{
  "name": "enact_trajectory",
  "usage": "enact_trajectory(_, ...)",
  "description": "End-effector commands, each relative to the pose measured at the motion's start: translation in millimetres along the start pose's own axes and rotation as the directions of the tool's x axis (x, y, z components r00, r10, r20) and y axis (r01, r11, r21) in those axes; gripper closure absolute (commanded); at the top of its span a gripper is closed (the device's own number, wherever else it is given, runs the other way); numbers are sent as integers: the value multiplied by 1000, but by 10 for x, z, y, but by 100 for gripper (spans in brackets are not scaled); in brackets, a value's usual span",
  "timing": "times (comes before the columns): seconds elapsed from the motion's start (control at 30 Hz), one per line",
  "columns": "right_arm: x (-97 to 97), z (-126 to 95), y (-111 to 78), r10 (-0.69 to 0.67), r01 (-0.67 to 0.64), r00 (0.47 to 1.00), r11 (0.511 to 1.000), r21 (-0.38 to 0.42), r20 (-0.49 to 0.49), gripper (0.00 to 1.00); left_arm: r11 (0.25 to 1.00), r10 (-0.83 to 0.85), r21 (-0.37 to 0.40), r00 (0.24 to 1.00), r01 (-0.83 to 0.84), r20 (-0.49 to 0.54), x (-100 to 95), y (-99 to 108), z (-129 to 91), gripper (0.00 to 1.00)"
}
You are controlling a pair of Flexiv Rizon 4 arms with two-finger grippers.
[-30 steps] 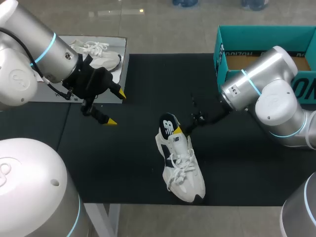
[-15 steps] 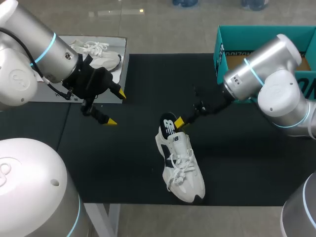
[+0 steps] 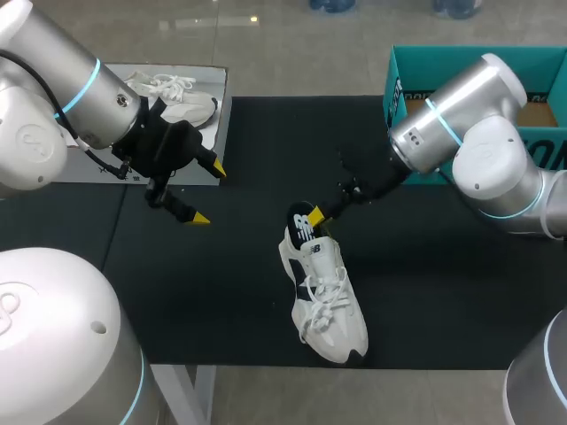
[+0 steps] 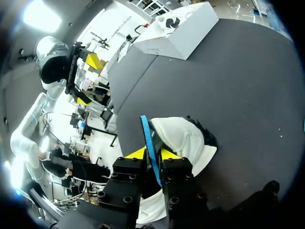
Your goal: Take the shoe out of the shoebox, open the shoe tongue, remove and reinsert the insole, then place the shoe into the shoebox
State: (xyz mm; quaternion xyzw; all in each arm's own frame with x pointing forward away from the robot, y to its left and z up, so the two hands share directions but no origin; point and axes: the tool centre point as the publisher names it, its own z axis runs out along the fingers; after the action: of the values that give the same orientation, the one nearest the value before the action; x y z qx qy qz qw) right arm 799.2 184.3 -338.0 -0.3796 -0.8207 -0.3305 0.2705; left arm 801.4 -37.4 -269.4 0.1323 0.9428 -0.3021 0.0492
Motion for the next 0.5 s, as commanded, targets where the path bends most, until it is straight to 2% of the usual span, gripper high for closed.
enact_trajectory(0.03, -14, 24, -8, 1, -1, 1000, 1000, -1, -2, 100, 1000, 0, -3, 1000, 0, -2, -6, -3, 1, 0)
enact_trajectory(0.27, 2, 69, -119, 16, -16, 1000, 1000, 2, -11, 100, 1000, 0, -3, 1000, 0, -2, -6, -3, 1, 0)
enact_trajectory(0.5, 62, 232, -291, 51, -50, 998, 998, 23, -44, 100, 1000, 0, -3, 1000, 0, -2, -6, -3, 1, 0)
